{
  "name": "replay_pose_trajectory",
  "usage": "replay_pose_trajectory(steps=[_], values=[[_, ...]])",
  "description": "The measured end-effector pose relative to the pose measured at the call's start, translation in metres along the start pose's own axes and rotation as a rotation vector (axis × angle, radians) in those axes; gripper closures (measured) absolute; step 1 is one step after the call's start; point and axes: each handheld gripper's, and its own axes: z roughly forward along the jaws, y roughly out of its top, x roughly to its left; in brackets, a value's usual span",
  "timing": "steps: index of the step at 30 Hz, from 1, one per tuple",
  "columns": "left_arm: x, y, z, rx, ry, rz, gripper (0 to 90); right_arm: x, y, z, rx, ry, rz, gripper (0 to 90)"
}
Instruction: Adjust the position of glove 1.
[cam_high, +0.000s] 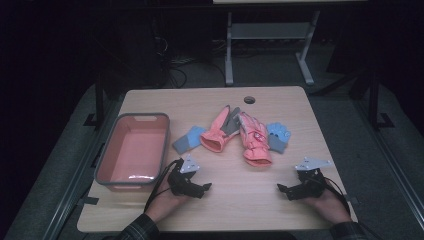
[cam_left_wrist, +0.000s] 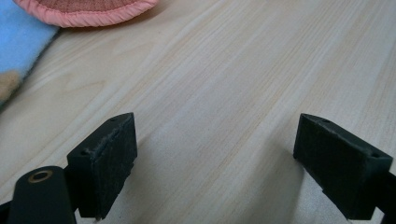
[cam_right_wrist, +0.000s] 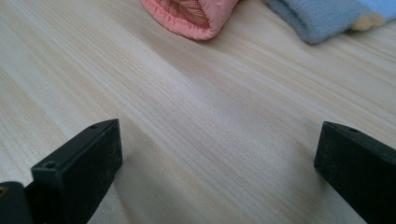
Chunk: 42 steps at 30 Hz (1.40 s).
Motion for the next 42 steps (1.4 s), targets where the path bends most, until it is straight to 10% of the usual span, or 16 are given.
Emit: replay_pose_trajectory(steps=[6,17,34,42], values=[[0.0,-0.004,-0.005,0.0,-0.071,0.067,12.6,0.0,0.001,-0.001,0.011,0.001,0.002,3.9],[-0.001,-0.008,-0.008,-0.007,-0.087,0.068,12.8,-0.011,0.019,-0.006,-0.03,0.007,0.025,21.1],[-0.001,-0.01,-0.012,0.0,-0.112,0.101,12.9,-0.037,0.06,0.006,-0.031,-0.028,0.066,89.9],[-0.001,-0.01,-0.012,-0.001,-0.112,0.102,12.9,-0.051,0.08,0.023,-0.041,-0.038,0.066,89.9]])
